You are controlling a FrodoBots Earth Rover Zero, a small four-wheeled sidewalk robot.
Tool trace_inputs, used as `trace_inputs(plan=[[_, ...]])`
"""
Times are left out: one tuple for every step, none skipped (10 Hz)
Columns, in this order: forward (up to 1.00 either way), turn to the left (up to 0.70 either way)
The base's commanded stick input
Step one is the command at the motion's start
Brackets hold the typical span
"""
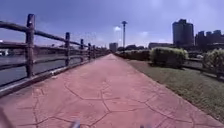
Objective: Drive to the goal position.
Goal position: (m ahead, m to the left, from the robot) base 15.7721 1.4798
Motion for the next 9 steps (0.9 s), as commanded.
trace_inputs(plan=[[0.7, -0.34], [0.7, -0.23], [0.7, 0.0], [0.7, 0.0], [0.7, 0.0], [0.7, 0.0], [0.7, 0.0], [0.7, 0.0], [0.7, 0.0]])
